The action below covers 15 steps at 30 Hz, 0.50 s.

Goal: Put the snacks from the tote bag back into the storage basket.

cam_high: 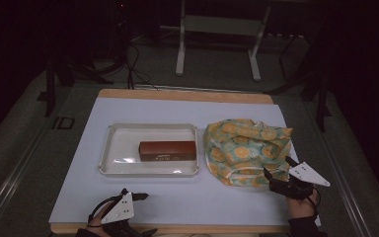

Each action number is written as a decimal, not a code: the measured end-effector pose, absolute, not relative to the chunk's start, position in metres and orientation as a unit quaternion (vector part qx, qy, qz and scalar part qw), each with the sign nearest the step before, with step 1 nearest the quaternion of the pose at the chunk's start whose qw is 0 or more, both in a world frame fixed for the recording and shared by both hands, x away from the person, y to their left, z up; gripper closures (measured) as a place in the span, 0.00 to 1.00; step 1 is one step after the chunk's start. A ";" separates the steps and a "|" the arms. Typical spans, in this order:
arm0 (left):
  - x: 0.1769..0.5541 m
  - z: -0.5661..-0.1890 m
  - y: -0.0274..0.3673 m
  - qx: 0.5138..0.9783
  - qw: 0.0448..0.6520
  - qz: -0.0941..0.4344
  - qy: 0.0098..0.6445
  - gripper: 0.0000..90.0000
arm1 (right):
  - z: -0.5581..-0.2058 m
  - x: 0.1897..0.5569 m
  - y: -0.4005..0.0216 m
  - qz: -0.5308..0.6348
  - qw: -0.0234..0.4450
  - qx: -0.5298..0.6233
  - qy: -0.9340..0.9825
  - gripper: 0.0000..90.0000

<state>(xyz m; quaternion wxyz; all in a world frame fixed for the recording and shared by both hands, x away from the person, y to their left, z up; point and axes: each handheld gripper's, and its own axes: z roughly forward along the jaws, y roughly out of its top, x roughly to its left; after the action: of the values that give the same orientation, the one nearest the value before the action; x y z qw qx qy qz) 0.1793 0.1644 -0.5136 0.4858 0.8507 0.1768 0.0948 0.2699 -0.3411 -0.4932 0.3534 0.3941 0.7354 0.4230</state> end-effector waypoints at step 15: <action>0.179 -0.514 0.164 0.851 0.486 0.095 0.176 0.00 | -0.495 0.262 -0.342 0.448 0.355 0.361 0.737 0.13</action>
<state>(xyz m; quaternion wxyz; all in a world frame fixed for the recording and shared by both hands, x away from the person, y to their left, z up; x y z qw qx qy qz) 0.1792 0.1642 -0.5135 0.4855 0.8510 0.1763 0.0949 0.2617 -0.3417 -0.4953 0.3552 0.3614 0.7367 0.4477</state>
